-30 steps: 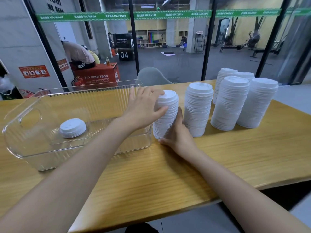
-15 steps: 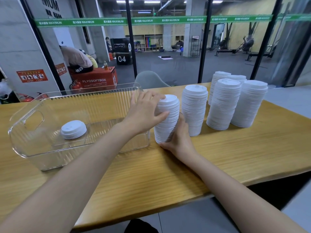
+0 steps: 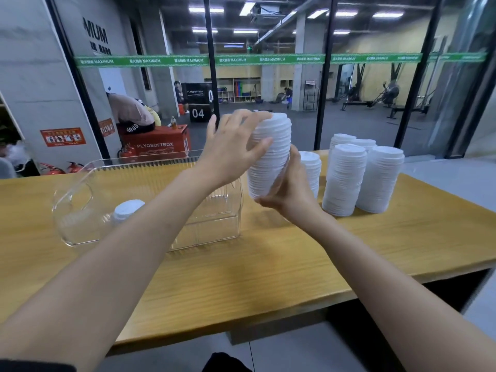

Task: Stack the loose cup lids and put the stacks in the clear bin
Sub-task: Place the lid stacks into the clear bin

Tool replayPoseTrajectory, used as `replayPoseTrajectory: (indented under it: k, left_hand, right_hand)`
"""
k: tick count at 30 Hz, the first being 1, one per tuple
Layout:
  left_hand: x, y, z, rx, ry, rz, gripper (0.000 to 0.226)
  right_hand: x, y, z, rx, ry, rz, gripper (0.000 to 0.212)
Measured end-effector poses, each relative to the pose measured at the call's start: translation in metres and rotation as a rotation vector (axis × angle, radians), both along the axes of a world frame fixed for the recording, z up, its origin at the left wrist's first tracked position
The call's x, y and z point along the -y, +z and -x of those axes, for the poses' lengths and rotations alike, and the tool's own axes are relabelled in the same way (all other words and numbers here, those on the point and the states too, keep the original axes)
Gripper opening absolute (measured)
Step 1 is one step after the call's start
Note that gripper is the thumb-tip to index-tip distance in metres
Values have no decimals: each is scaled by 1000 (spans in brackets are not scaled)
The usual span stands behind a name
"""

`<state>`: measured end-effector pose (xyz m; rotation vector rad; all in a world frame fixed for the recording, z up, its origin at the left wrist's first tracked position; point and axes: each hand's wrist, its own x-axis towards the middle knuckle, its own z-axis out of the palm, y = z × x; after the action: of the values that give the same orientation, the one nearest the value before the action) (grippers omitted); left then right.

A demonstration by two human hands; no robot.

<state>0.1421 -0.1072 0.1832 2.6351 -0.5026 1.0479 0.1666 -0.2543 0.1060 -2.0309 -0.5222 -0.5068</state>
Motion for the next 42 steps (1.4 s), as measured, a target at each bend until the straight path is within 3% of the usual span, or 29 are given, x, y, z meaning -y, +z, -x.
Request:
replayPoseTrajectory:
  k: [13, 23, 27, 31, 38, 42]
  left_hand:
    - [-107, 58, 31, 114, 214, -17, 63]
    - [-239, 4, 34, -134, 477, -36, 48]
    - [-272, -17, 19, -230, 555, -51, 52]
    - [-287, -32, 7, -306, 607, -95, 55]
    - [-290, -43, 1, -336, 615, -223, 58]
    - [-289, -45, 3, -385, 637, -313, 64]
  right_hand:
    - [-113, 60, 2, 88, 181, 22, 119]
    - [-263, 0, -31, -46, 453, 19, 116]
    - [-298, -17, -50, -145, 528, 70, 118]
    - [-317, -40, -68, -185, 529, 144, 126]
    - [-323, -54, -80, -295, 519, 140, 116]
    - [-325, -58, -77, -348, 499, 185, 121]
